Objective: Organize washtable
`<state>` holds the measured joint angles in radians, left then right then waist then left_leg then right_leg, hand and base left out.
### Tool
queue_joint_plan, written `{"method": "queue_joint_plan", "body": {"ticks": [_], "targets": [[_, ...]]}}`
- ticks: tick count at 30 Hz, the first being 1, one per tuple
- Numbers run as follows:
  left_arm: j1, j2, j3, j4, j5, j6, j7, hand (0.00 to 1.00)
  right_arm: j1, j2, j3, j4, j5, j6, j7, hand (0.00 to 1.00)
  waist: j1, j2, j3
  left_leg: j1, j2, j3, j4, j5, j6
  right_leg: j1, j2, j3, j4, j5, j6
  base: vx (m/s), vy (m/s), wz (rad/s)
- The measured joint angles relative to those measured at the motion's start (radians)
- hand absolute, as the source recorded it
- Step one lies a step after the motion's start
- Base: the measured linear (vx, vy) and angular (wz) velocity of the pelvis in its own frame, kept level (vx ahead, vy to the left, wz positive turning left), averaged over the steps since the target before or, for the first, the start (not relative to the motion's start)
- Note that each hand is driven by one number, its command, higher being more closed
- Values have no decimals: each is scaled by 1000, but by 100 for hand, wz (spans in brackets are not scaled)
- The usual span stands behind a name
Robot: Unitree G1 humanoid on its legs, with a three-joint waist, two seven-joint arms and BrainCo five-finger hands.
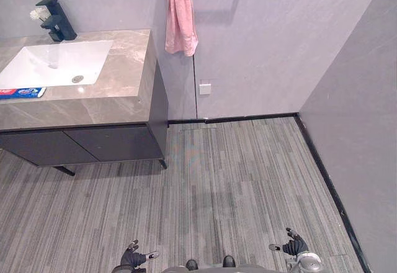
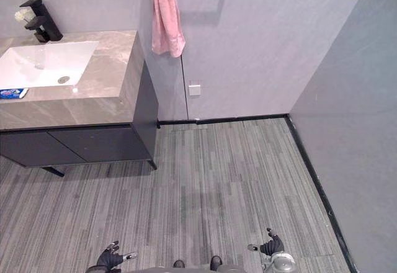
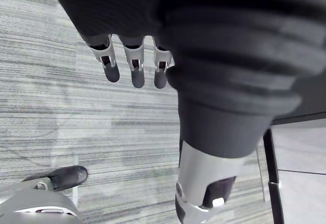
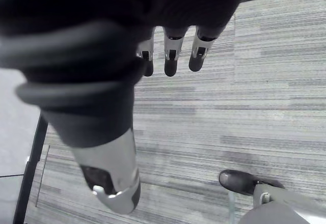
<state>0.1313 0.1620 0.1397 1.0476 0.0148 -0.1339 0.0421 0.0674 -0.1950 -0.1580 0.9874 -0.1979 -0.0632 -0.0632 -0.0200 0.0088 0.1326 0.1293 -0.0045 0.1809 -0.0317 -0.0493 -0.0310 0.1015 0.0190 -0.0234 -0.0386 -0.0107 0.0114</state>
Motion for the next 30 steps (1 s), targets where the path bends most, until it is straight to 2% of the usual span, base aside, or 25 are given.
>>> {"method": "queue_joint_plan", "body": {"ticks": [23,30], "targets": [[6,2,26,0,-6,-2,2,0,10,14,-29,-18,41,4,-9,0,-3,4,3,9,8,16,-6,0,1,11,10,4,-15,6,-3,-13,-14,-1],[5,-1,25,1,-6,-1,3,0,6,16,-29,8,51,9,-10,0,6,3,4,8,17,48,-22,0,1,-1,22,37,-38,23,-9,-17,-26,-17]]}}
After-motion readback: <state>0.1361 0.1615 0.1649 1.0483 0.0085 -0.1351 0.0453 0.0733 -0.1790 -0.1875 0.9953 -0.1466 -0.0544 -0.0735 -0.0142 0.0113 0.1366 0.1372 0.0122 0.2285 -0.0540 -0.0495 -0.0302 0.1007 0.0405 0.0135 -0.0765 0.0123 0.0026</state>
